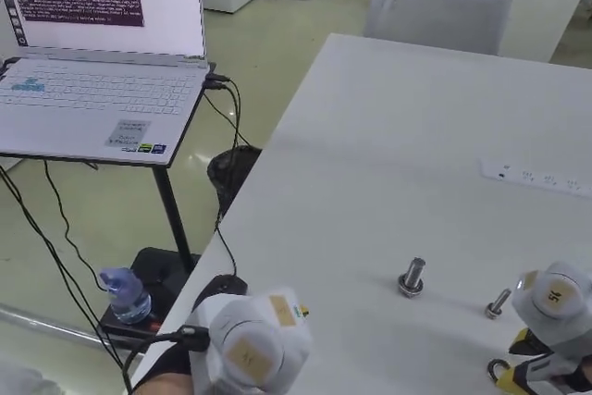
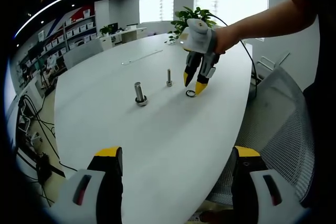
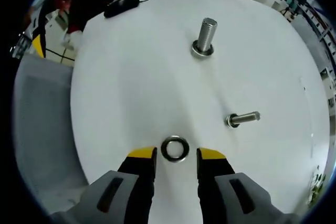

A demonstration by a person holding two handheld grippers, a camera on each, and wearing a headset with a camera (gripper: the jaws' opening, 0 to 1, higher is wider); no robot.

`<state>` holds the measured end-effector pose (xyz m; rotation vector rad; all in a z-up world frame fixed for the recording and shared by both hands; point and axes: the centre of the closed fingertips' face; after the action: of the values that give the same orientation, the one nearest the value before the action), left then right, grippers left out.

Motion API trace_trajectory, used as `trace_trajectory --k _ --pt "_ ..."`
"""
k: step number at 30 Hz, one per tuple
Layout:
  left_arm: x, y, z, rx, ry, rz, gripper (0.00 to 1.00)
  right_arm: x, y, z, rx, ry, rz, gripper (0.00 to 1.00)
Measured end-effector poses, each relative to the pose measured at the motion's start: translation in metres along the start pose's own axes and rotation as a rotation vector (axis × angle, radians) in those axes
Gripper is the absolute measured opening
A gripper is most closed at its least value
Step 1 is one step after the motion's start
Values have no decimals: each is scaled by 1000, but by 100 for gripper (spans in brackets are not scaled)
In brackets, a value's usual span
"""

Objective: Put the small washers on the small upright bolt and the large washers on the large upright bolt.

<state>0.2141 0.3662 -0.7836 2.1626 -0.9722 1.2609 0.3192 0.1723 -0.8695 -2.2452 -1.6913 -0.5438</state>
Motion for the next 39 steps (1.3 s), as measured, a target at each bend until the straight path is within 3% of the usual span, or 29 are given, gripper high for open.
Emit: trace_trajectory --k 9,20,31,39 --pt "-1 -1 0 -6 -3 1 85 -7 -1 9 -6 -18 5 32" --pt "0 -3 0 -9 -1 -1 84 -4 -1 8 -22 -3 30 30" --pt "2 -1 2 -13 3 1 84 -5 0 7 -30 -23 49 25" --pt "3 1 2 -16 3 5 83 -5 0 8 -25 -53 5 22"
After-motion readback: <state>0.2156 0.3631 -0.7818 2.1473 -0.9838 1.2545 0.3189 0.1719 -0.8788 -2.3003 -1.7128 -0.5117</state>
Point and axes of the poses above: the centre of the closed fingertips' face, and the gripper's own axes: z roughly forward along the fingers, y roughly to its right, x roughly out of its top, and after that the axes turned 12 degrees about y, right-handed
